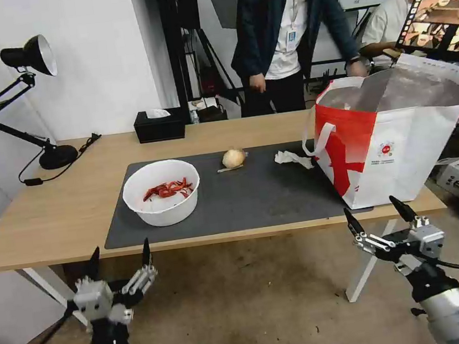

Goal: Pick up the trash from the table and place it into the takeout bag.

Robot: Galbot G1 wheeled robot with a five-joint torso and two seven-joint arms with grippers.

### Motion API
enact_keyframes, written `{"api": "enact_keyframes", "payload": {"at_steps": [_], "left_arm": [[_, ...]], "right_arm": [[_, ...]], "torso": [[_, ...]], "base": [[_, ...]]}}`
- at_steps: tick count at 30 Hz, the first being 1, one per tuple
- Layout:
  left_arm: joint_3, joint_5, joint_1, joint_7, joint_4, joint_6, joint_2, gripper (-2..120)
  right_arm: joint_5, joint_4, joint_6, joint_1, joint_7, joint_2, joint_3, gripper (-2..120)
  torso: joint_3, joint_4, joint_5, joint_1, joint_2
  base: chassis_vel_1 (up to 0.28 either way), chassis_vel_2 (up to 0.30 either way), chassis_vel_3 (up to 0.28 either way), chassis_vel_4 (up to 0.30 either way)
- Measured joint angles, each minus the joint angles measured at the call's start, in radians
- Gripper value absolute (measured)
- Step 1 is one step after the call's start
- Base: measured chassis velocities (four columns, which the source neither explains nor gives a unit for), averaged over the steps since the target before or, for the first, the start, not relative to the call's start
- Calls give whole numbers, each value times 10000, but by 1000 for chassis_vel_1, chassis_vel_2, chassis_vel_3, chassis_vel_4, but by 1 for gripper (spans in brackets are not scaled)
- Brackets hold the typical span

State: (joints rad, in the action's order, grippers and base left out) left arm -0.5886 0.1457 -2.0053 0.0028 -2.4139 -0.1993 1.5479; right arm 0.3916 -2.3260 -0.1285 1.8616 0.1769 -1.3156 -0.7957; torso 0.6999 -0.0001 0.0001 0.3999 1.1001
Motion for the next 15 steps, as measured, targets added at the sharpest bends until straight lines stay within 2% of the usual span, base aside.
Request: {"api": "enact_keyframes", "payload": {"at_steps": [5,10,15], "left_arm": [[808,-273,-295,-236,-64,-131,127,100],[936,-494,-202,-275,-98,126,262,100],[1008,-552,-23,-333,-66,424,217,100]], "right_arm": [[37,31,-31,98,31,-69,185,100],[40,258,-18,37,-21,159,467,100],[15,459,133,-121,-563,439,965,100]], "torso": [[0,0,-1,1,0],[1,0,-1,1,-1],[1,2,0,2,-1]], "base": [[0,0,0,0],[0,0,0,0],[0,0,0,0]]}}
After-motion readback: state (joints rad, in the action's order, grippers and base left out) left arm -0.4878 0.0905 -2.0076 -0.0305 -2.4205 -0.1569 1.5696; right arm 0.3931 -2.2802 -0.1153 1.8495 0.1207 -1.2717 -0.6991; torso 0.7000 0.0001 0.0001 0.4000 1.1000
